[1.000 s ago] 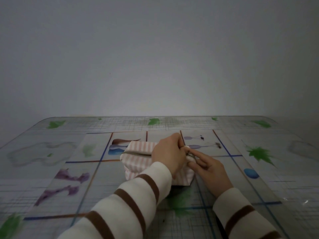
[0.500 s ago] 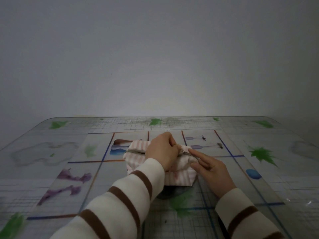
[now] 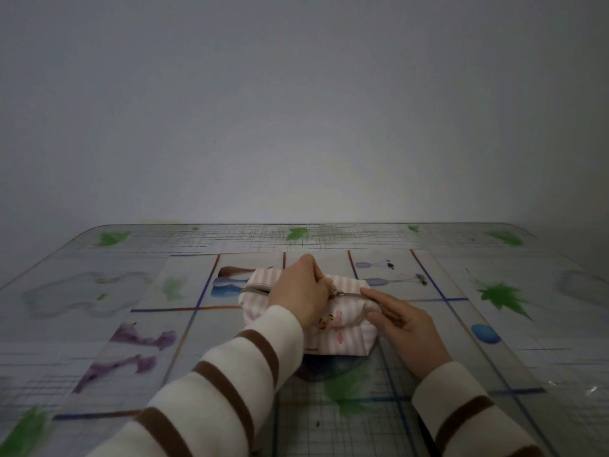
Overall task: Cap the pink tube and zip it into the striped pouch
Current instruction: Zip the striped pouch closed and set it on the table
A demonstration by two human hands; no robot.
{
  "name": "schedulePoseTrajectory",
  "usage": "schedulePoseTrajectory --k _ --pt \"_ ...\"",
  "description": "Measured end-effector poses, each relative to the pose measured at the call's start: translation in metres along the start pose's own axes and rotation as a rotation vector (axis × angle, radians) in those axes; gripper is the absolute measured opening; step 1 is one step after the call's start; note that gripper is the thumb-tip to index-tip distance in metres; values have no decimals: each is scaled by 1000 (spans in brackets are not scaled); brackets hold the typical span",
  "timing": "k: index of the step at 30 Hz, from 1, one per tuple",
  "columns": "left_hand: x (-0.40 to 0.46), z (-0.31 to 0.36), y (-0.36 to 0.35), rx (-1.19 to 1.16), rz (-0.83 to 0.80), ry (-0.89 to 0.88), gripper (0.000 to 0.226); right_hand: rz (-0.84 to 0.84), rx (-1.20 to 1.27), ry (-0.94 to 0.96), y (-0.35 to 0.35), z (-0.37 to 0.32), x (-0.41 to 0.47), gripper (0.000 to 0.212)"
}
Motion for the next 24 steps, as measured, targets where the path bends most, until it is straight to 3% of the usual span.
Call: schedulePoseTrajectory --k 11,16,24 --pt "-4 -1 1 -144 42 -11 18 -39 -76 -5 -7 -4 -1 50" --pt "-6 5 -3 -113 -17 -66 7 -106 -168 19 -18 -15 -3 44" --pt "-10 8 -8 -22 -87 -97 9 -21 -187 13 -21 -22 -1 35"
Point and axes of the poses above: each hand's wrist, its own x-axis towards the middle knuckle, its own y-axis out of the back of the hand, z = x × y, the point moved 9 cm from there along x, towards the middle knuckle, and after that the axes turned 2 degrees about -x, right-handed, at the moved point
